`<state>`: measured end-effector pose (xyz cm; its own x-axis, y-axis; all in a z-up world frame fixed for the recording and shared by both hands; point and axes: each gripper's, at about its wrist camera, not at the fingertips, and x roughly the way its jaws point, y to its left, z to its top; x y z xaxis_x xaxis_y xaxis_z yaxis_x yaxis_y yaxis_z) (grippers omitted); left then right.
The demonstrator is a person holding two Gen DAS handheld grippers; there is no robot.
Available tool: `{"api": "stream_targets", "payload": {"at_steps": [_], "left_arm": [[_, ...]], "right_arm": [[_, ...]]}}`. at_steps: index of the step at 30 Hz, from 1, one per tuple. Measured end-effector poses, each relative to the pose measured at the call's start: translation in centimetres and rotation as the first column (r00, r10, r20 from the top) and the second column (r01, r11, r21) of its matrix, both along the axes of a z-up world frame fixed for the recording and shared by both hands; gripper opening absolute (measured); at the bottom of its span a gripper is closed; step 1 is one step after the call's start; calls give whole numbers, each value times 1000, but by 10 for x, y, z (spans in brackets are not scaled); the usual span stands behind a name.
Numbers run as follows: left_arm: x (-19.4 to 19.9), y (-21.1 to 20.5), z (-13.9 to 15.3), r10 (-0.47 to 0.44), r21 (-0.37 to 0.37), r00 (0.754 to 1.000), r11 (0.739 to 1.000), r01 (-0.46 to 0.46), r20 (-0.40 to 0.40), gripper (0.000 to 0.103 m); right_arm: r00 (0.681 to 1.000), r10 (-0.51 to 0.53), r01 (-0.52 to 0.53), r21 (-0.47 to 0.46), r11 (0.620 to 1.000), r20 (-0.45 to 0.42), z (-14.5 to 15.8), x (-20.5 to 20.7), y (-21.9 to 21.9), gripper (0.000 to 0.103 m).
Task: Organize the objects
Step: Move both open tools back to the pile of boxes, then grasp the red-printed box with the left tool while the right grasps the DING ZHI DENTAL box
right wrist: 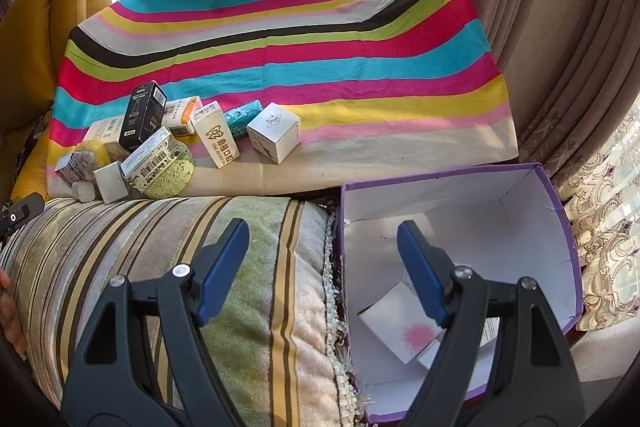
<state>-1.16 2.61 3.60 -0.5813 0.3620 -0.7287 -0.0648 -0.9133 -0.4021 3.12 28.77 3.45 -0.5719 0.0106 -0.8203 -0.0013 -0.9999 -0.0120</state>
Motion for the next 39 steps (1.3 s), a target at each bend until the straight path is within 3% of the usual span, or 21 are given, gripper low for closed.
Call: {"api": "stream_targets", "payload": {"at_steps": [14,24,36,39], "left_arm": [[-27,-40,-16,103,-60,992,993,-98,71,77],[-60,-53,-33,188,-143,972,975,-168,144,77],[-83,-53,-44,216,-198,962,963,-182,165,76],[-87,-53,-47,213,-199,961,964,-177,174,68]], "right_arm": [[981,193,-193,1,981,28,-13,-38,-44,79],[967,252,-252,-2,968,47,-25,-71,-62,79],[949,312,-313,28,949,51,-36,-105,-84,76],[946,321,-322,27,946,52,-39,-110,-86,72]]}}
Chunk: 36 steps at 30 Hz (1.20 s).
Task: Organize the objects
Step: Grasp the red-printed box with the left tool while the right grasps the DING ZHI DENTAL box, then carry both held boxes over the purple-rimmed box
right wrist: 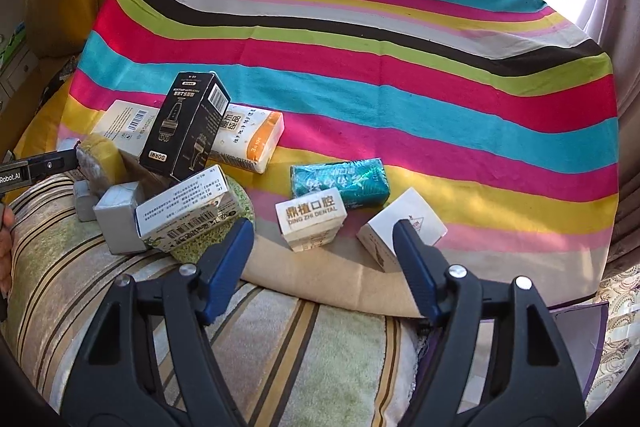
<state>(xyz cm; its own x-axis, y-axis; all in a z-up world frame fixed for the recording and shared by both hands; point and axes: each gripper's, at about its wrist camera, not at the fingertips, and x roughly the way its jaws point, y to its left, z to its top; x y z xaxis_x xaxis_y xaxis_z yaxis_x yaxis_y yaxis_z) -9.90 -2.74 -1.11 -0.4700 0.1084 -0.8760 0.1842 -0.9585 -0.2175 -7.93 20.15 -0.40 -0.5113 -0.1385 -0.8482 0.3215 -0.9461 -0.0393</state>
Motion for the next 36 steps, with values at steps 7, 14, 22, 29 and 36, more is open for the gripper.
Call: {"api": "stream_targets", "payload": {"at_steps": [7,14,22,29,36], "left_arm": [[-4,0,-3,-7,14,1000,1000,7,7,46],[5,-7,5,33,27,999,999,-32,-28,45],[38,-11,20,64,62,995,996,-59,-74,45],[71,1,30,10,81,996,997,-3,-89,44],[94,28,35,-75,87,992,993,84,-99,43]], "right_arm": [[999,13,-13,7,1000,37,-11,-10,-4,40],[999,32,-32,10,999,4,-4,1,-5,36],[1000,24,-24,-35,999,-9,12,29,2,36],[1000,20,-20,-57,998,-2,23,67,12,36],[1000,6,-5,-58,998,15,26,101,26,35]]}}
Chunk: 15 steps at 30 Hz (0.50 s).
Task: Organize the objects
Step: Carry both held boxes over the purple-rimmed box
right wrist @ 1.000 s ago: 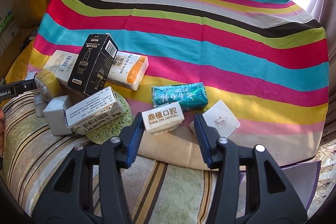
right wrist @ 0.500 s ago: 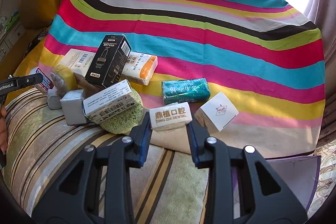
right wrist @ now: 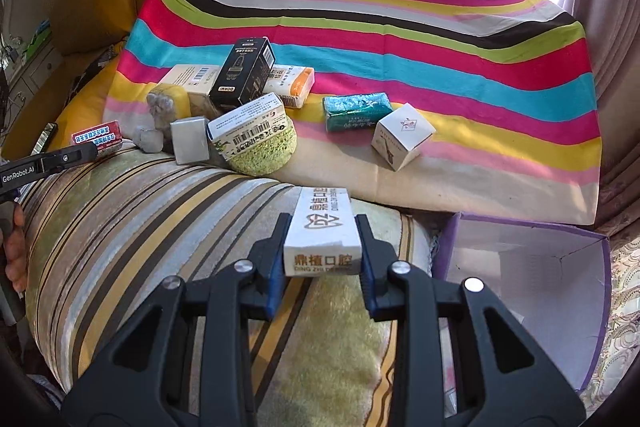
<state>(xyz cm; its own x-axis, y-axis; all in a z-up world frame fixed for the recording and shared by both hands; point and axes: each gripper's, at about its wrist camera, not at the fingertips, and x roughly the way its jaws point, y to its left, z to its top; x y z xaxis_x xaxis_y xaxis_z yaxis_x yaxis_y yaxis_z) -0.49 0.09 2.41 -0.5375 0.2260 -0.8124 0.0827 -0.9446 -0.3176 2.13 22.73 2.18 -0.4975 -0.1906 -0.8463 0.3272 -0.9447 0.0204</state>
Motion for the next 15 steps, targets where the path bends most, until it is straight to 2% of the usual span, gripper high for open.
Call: {"api": "stream_targets", "payload": {"at_steps": [9,15], "left_arm": [[7,48,4,-138,6,990,990,138,-5,43],[7,90,11,-247,-12,969,969,247,-19,43]], "right_arm": [[999,-52,52,-4,999,12,-1,28,25,35],[992,-129,129,-17,991,13,-1,39,55,35]]}}
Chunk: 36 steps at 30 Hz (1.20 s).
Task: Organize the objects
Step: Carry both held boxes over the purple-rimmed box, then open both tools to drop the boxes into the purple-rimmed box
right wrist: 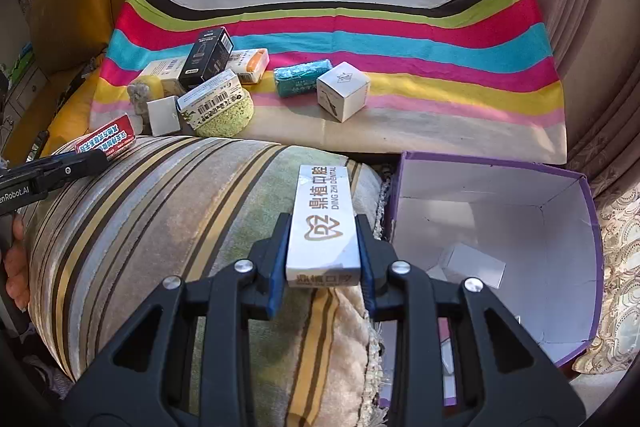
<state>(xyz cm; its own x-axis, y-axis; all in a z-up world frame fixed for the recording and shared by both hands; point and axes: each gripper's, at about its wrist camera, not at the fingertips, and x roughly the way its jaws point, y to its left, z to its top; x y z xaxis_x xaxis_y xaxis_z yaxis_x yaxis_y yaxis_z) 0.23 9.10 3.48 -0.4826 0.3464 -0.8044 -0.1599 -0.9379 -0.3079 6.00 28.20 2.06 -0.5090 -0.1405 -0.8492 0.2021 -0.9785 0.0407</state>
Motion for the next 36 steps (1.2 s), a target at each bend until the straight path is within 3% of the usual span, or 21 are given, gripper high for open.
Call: {"api": "stream_targets", "payload": {"at_steps": [14,31,36], "left_arm": [[-11,107,4,-241,-7,970,970,242,18,42],[0,213,0,-502,5,864,865,502,22,43],[-2,222,-1,-520,24,853,854,520,35,49]], "right_arm": [[981,-193,193,42,980,-9,-13,14,71,35],[939,-340,343,130,930,-51,-12,20,110,35],[927,-370,374,136,917,-57,-11,20,118,35]]}}
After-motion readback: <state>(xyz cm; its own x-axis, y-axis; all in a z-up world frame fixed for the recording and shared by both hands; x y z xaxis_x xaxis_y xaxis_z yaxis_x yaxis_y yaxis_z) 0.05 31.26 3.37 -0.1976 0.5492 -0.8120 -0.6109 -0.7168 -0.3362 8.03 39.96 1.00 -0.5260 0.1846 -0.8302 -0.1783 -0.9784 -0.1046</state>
